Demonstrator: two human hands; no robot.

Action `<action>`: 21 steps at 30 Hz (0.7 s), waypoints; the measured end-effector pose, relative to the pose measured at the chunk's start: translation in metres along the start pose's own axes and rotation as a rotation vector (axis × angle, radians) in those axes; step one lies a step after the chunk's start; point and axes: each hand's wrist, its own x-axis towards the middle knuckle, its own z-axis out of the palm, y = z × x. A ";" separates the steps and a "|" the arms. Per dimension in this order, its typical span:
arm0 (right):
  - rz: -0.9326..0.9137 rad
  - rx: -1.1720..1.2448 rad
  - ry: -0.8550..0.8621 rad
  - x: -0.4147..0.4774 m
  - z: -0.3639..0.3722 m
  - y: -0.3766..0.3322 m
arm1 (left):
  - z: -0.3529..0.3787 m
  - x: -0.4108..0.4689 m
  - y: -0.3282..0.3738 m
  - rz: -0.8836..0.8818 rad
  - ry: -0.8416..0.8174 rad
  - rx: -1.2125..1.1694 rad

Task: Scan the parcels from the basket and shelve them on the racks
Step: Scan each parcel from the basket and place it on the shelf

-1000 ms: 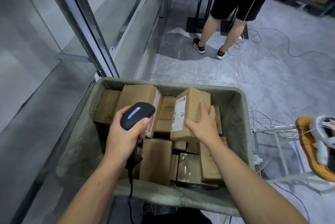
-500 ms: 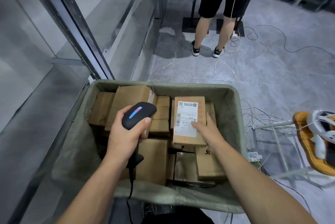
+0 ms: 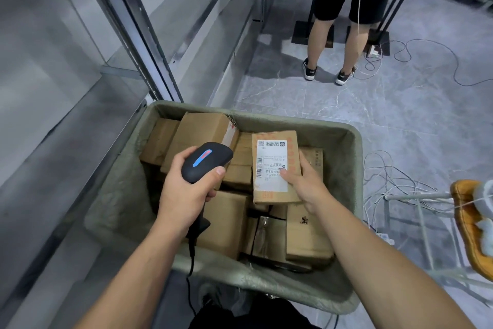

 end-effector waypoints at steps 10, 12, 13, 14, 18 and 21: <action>-0.205 -0.486 -0.098 -0.038 0.003 -0.066 | -0.045 -0.037 -0.001 0.077 -0.052 0.047; -0.263 -0.612 -0.104 -0.052 0.008 -0.083 | -0.058 -0.051 -0.001 0.102 -0.075 0.085; -0.288 -0.679 -0.104 -0.059 0.012 -0.090 | -0.065 -0.059 -0.001 0.114 -0.086 0.107; -0.314 -0.742 -0.110 -0.068 0.015 -0.096 | -0.072 -0.067 -0.001 0.128 -0.096 0.127; -0.399 -0.953 -0.104 -0.110 0.030 -0.121 | -0.097 -0.096 0.000 0.217 -0.137 0.214; -0.466 -1.036 -0.073 -0.138 0.036 -0.132 | -0.108 -0.113 0.002 0.264 -0.157 0.270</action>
